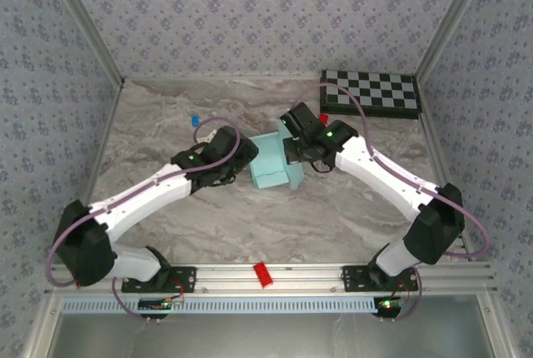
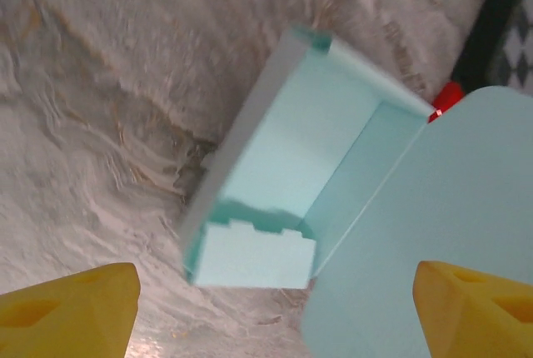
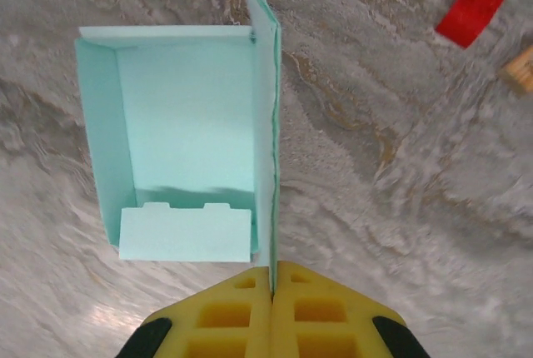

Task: Fold the paper box

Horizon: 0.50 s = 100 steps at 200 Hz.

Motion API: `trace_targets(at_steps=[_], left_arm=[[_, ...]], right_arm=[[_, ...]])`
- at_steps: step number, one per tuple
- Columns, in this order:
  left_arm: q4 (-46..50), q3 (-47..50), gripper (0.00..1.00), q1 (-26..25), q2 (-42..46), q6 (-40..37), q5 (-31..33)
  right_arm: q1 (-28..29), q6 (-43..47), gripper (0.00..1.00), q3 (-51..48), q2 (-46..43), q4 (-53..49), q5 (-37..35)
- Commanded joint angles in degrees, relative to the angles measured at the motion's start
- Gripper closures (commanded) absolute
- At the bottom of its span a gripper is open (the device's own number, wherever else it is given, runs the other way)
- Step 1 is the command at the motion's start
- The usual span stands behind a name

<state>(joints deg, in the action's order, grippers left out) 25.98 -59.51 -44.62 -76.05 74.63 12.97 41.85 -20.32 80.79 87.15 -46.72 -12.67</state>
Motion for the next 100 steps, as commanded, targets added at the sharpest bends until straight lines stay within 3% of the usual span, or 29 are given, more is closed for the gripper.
trace_targets(at_steps=[1, 66, 100], left_arm=[[1.0, 2.4, 0.15, 1.0, 3.9, -15.7, 3.6], [3.2, 4.2, 0.15, 5.3, 9.2, -42.1, -1.2], [2.0, 7.0, 0.15, 7.6, 11.3, -47.9, -4.5]], right_arm=[[-0.6, 14.7, 0.99, 3.0, 0.9, -4.0, -0.2], [-1.8, 40.5, 0.99, 6.2, 3.2, -5.6, 2.3], [-1.9, 53.2, 0.99, 7.4, 4.4, -5.5, 2.7]])
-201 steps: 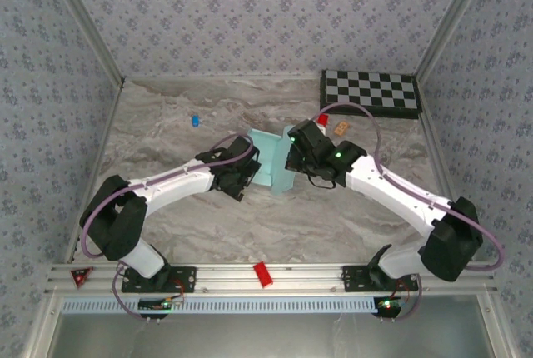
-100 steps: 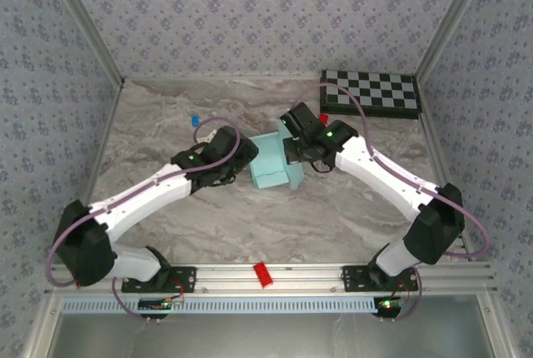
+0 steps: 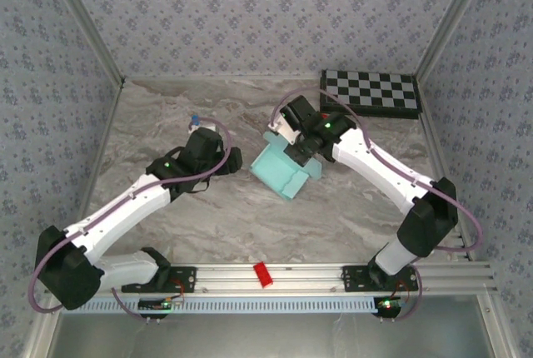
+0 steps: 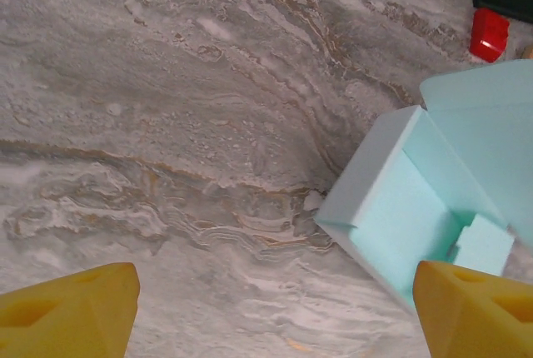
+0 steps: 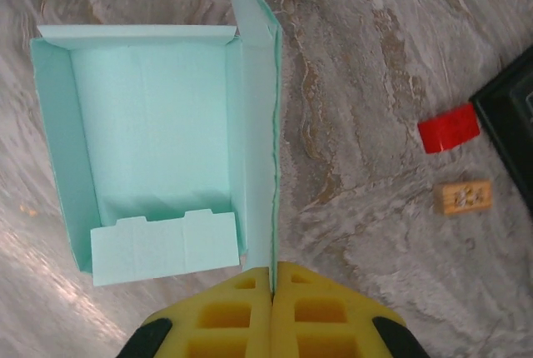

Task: Fold the paper box

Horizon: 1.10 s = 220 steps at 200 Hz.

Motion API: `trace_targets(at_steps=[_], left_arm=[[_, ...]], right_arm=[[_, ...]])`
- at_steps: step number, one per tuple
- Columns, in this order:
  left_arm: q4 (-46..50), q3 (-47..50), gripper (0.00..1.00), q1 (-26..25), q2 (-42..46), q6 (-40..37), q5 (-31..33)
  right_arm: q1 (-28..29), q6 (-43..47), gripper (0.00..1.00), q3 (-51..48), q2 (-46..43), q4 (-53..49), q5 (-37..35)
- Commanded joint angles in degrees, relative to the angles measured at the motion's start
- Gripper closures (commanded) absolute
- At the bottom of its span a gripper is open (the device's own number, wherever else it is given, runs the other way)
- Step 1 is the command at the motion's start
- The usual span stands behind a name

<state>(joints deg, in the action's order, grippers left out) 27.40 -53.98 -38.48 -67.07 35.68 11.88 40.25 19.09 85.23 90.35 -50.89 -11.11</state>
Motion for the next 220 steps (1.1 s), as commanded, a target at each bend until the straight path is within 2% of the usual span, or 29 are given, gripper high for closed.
trace_targets(at_steps=[1, 46, 90, 127, 164, 176, 197, 220], left_arm=[[0.5, 1.6, 0.15, 1.5, 2.4, -9.0, -3.6], [-1.5, 4.4, 0.15, 2.9, 3.6, -11.1, -8.2], [-3.0, 5.7, 0.15, 3.2, 2.5, -11.3, -10.1], [-3.6, 6.1, 0.15, 3.3, 1.3, -11.8, -11.2], [-4.1, 6.3, 0.15, 3.3, 0.6, -11.9, -11.9], [-4.2, 6.6, 0.15, 3.3, 0.6, -12.0, -12.0], [-4.4, 6.9, 0.15, 3.3, 0.7, -12.3, -12.0], [-4.6, 7.0, 0.15, 3.4, 0.6, -12.5, -12.1]], right_arm=[[-0.3, 14.1, 0.99, 3.0, 1.2, -1.3, 1.1], [-0.4, 25.4, 0.99, 6.6, 5.4, -4.0, 2.1], [0.4, 35.5, 1.00, 5.4, 7.0, -2.9, 2.7], [0.8, 41.4, 1.00, 6.5, 8.2, -2.9, 4.1], [1.2, 43.1, 0.96, 9.3, 11.0, -5.9, 4.6], [1.2, 43.1, 0.91, 10.2, 11.7, -7.0, 5.4], [1.2, 43.2, 0.74, 11.7, 12.3, -7.7, 5.7], [1.2, 42.9, 0.66, 12.7, 11.6, -7.4, 6.7]])
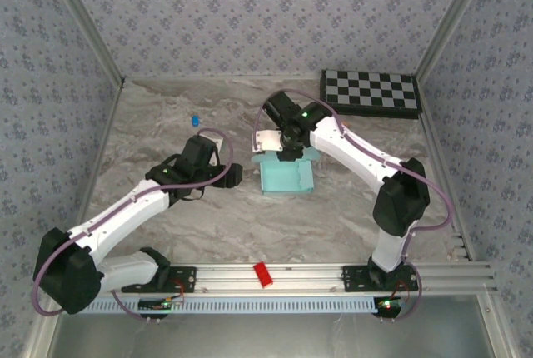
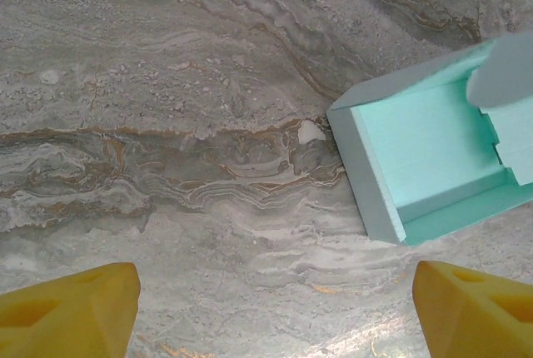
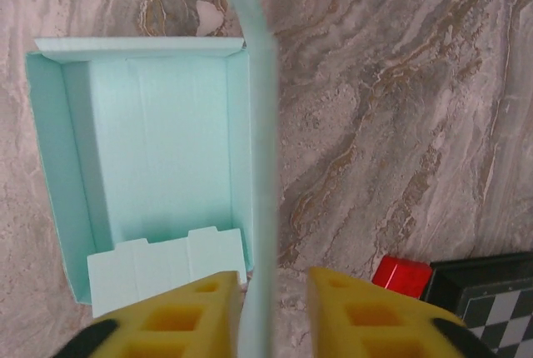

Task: Fold the paper box

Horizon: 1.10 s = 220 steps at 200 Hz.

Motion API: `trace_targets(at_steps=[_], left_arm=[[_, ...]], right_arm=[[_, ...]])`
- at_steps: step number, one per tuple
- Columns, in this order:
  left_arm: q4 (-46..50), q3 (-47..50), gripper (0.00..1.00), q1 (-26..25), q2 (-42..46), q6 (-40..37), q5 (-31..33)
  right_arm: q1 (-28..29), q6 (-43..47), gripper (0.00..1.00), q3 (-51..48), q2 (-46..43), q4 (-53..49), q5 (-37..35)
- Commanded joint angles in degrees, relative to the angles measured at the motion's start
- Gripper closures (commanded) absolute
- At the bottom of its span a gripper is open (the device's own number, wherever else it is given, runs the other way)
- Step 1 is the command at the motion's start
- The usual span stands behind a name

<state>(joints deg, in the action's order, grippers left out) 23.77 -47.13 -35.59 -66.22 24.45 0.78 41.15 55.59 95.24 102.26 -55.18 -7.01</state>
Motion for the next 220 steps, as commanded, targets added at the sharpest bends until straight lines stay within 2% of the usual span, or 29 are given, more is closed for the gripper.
trace_targets(at_steps=[1, 51, 93, 119, 146, 182, 193, 220], left_arm=[[-1.0, 0.2, 0.15, 0.5, -0.2, -1.2, -1.0], [-2.6, 0.1, 0.15, 0.8, -1.4, -3.8, -1.3], [-4.8, -1.3, 0.18, 1.7, -5.3, -10.0, -3.4], [-8.8, -0.5, 0.19, 3.0, -6.0, -17.1, -5.7], [-14.2, 1.4, 0.20, 7.8, -6.5, -22.7, -17.0], [-22.0, 4.9, 0.25, 11.2, -8.0, -30.3, -26.5], [-23.0, 5.1, 0.25, 11.7, -8.8, -32.4, -28.7], [-24.5, 4.2, 0.33, 11.9, -12.2, -37.9, -32.3]], right_arm=[[0.3, 6.4, 0.65, 2.7, -0.3, -3.1, 2.6], [-0.7, 3.9, 0.53, 3.1, -4.3, -0.7, 4.7], [-2.6, -0.7, 0.53, 1.2, -7.4, 1.9, 4.2], [-4.5, -9.9, 0.52, -3.2, -12.7, 6.7, 5.3], [-7.6, -23.1, 0.50, -10.5, -21.0, 13.7, 6.2], [-13.1, -42.7, 0.47, -19.8, -30.6, 14.0, 7.3], [-14.3, -46.7, 0.47, -23.6, -33.7, 14.6, 7.7], [-16.8, -56.1, 0.46, -33.4, -40.3, 16.3, 10.1]])
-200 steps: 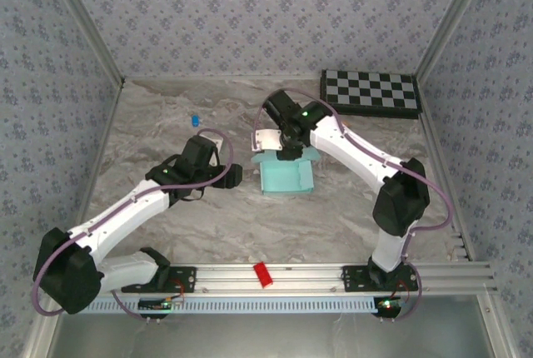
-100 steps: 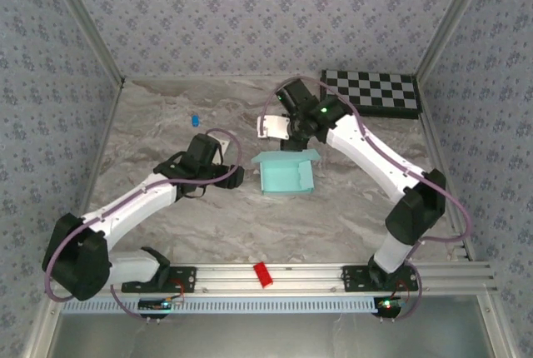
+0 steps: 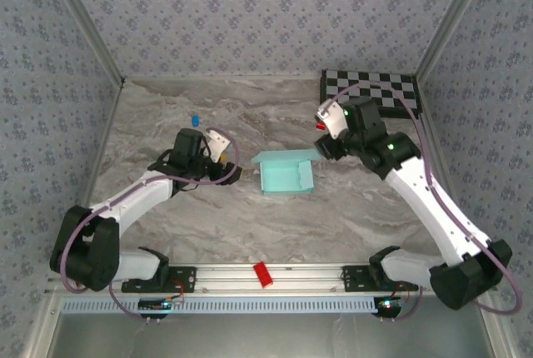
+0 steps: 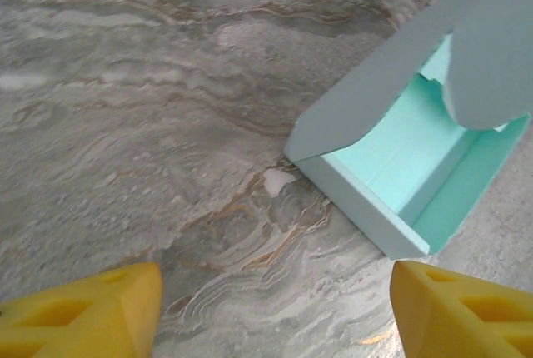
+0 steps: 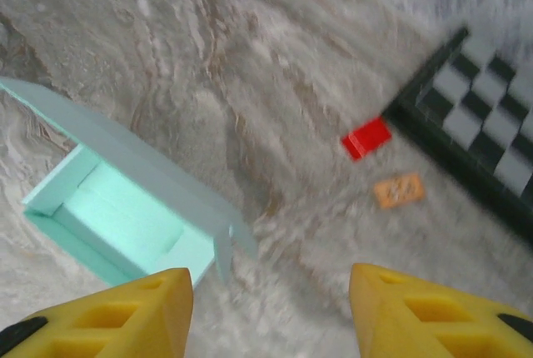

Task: Fold the paper box

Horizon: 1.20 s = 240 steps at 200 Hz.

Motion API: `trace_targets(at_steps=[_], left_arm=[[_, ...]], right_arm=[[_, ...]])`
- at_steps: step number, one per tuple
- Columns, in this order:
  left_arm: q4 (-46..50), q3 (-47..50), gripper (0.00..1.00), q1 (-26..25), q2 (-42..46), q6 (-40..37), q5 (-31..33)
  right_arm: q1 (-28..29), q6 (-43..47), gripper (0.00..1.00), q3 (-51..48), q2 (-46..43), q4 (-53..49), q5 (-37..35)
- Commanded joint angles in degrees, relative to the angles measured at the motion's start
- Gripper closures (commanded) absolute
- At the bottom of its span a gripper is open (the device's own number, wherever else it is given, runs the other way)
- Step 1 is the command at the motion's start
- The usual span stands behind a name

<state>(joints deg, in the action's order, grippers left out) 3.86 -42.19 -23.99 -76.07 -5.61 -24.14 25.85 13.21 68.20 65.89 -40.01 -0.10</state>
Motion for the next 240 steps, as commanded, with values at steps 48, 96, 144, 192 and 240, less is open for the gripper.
trace_targets(at_steps=[48, 96, 144, 192, 240], left_arm=[[-12.6, -1.7, 0.38, 0.3, -7.5, -9.7, -12.7], [-19.7, -2.3, 0.42, 0.2, -12.5, -10.7, -16.7], [-24.8, -2.4, 0.46, -0.4, -16.0, -12.1, -17.7], [-27.5, -4.0, 0.53, -0.8, -18.8, -11.3, -19.5], [-27.5, -5.8, 0.69, -1.1, -20.6, -10.1, -21.7]], right_arm=[[-3.0, -21.2, 0.45, -17.0, -9.8, 3.5, 0.1], [-4.6, -25.6, 0.44, -22.4, -12.2, 8.4, 1.9], [-4.8, -26.3, 0.44, -23.8, -11.3, 9.5, -0.1], [-5.2, -27.2, 0.44, -24.5, -10.7, 8.5, -0.9], [-5.5, -27.5, 0.44, -25.5, -9.7, 8.9, -1.0]])
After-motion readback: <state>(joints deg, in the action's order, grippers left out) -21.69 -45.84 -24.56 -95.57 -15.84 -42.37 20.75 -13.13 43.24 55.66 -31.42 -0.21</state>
